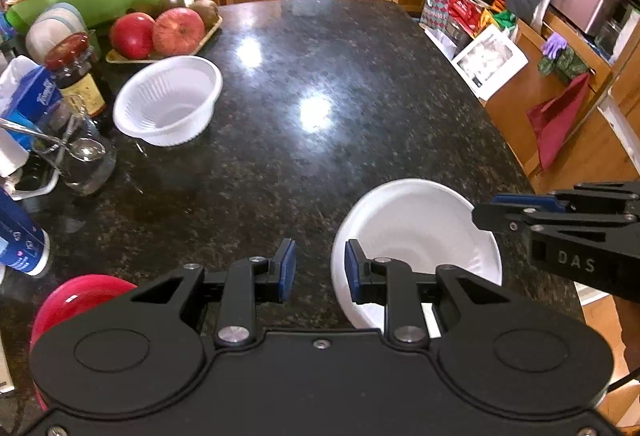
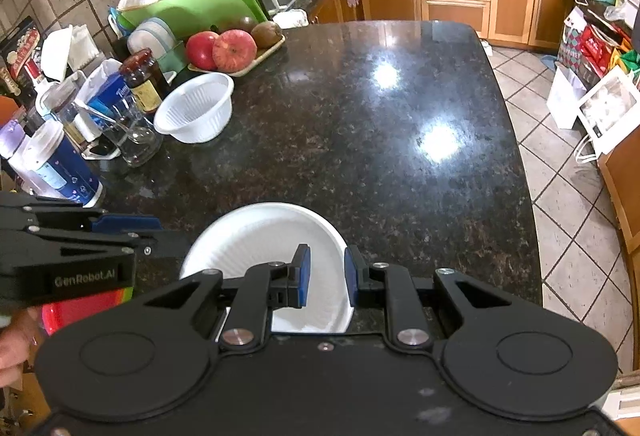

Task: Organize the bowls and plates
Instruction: 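Move the open left gripper to the small white ribbed bowl, then grasp the small white bowl's rim with the left gripper and lift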

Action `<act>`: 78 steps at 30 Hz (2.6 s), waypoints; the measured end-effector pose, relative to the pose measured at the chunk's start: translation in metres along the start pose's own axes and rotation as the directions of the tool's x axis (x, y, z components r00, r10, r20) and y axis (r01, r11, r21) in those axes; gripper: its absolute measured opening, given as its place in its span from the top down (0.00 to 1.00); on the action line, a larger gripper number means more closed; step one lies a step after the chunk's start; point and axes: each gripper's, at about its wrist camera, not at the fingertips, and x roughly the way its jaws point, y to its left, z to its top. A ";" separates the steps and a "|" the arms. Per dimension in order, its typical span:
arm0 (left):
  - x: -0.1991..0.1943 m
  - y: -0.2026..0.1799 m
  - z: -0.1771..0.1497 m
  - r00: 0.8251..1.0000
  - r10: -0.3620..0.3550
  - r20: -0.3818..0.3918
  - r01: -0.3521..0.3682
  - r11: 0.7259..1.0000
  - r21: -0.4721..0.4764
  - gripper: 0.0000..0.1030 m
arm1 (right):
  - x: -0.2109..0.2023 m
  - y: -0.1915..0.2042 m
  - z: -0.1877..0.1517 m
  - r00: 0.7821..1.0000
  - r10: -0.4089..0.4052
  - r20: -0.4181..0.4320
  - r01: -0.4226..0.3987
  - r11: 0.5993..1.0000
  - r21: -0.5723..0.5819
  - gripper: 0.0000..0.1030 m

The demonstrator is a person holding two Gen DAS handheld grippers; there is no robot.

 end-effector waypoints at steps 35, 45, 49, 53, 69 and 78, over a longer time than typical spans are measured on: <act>0.043 0.122 0.090 0.972 0.233 0.001 -0.224 0.937 -0.268 0.67 | 0.071 0.092 0.148 0.992 0.129 -0.003 -0.129 0.982 -0.138 0.79; 0.069 0.141 0.112 0.967 0.251 -0.045 -0.253 0.926 -0.278 0.67 | 0.133 0.087 0.178 0.990 0.122 -0.076 -0.130 0.984 -0.123 0.79; 0.079 0.151 0.122 0.966 0.253 -0.054 -0.258 0.926 -0.275 0.67 | 0.159 0.086 0.185 0.987 0.118 -0.107 -0.130 0.985 -0.116 0.78; 0.088 0.160 0.129 0.962 0.266 -0.062 -0.273 0.923 -0.271 0.67 | 0.180 0.088 0.189 0.984 0.115 -0.134 -0.131 0.985 -0.116 0.76; 0.108 0.168 0.131 0.963 0.256 -0.083 -0.268 0.939 -0.214 0.67 | 0.214 0.095 0.182 0.969 0.153 -0.196 -0.179 0.976 -0.123 0.76; 0.120 0.153 0.124 0.959 0.264 -0.104 -0.278 0.947 -0.160 0.65 | 0.217 0.104 0.175 0.968 0.144 -0.208 -0.178 0.971 -0.160 0.76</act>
